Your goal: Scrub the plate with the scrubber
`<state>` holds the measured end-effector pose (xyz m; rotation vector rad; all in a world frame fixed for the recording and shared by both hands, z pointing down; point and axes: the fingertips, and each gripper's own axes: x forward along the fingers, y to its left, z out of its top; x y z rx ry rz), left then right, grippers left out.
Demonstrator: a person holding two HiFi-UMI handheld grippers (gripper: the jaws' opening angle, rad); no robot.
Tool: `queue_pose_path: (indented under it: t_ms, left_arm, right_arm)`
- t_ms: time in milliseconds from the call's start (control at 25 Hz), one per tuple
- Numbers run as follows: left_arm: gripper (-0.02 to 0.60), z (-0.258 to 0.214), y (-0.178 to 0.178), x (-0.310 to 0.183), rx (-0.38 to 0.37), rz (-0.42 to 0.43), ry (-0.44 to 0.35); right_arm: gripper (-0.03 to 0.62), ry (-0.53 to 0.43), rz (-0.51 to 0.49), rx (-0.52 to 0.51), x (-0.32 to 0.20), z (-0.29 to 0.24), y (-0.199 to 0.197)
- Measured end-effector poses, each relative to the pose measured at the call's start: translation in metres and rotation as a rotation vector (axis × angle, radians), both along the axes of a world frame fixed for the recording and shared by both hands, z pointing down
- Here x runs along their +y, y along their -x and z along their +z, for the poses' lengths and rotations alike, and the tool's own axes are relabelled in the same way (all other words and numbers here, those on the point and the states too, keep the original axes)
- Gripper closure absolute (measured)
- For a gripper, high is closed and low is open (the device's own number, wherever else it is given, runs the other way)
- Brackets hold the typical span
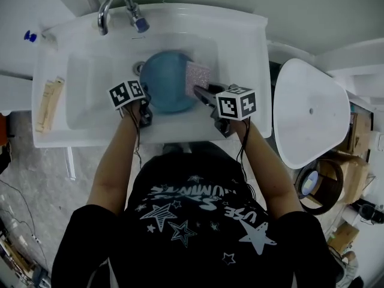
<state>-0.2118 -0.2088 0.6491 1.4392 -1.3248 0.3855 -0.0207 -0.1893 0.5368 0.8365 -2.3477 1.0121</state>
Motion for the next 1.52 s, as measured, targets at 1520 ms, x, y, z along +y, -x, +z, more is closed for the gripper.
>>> queue_pose_path:
  t_ms: [1520]
  left_arm:
    - [0.337, -0.119, -0.054, 0.028, 0.024, 0.036, -0.303]
  right_arm:
    - [0.507, -0.1, -0.07, -0.116, 0.041, -0.042, -0.042]
